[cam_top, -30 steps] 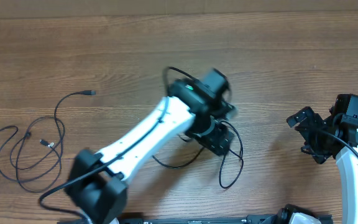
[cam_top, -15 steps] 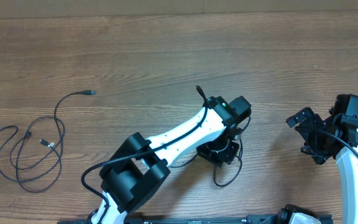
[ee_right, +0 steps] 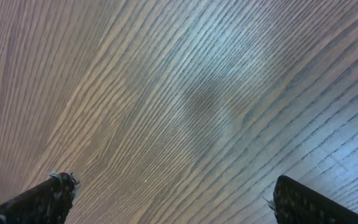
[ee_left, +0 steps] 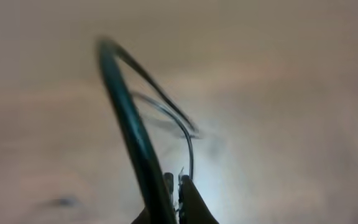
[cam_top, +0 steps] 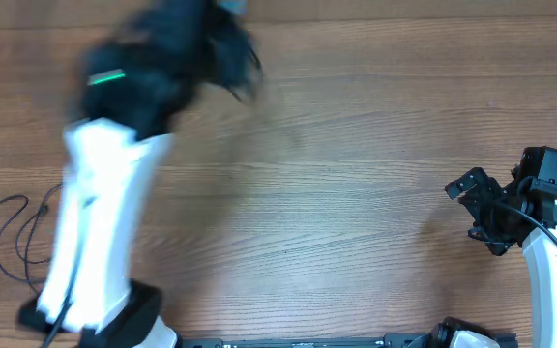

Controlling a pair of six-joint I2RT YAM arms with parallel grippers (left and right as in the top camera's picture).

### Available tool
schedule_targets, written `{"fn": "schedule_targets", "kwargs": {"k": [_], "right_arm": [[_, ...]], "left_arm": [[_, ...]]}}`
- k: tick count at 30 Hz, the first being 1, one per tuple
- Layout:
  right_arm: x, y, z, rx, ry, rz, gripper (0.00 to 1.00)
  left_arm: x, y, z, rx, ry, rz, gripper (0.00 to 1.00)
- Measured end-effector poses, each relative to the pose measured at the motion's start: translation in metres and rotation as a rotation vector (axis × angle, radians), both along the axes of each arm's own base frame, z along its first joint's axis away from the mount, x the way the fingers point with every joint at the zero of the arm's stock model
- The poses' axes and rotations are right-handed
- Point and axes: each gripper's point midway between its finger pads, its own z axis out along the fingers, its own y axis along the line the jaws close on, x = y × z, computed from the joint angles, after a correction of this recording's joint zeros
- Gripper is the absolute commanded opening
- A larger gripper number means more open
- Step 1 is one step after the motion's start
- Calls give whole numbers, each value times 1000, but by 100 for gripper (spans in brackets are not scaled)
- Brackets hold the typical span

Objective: Untangle cables
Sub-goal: 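Lift the loop with the left gripper and pull it up-left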

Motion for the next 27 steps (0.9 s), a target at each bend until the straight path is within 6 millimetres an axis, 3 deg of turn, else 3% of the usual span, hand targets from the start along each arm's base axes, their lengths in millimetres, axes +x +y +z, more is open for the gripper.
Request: {"fn": "schedule_targets", "kwargs": {"k": [1, 3, 5, 7, 10, 15, 23, 27], "right_arm": [[0, 0, 0, 1, 0, 0, 100], [0, 0, 0, 0, 0, 0, 100], [2, 0, 1, -2, -7, 0, 100], [2, 0, 1, -2, -7, 0, 100], [0, 0, 0, 0, -2, 0, 100], [0, 0, 0, 1, 1, 0, 100], [0, 0, 0, 1, 1, 0, 100], [-1, 0, 0, 2, 4, 0, 100]], "left_arm": [[-4, 24, 29, -19, -77, 52, 4], [-17, 54, 63, -45, -165, 110, 4], [-33, 75, 80, -30, -209, 134, 4], [-39, 87, 76, 8, -193, 156, 4], [-30, 111, 62, 76, -149, 229, 4], [-19, 176, 45, 190, -94, 453, 4], [-49, 275, 45, 255, -65, 795, 4], [-62, 314, 31, 234, -16, 929, 4]]}}
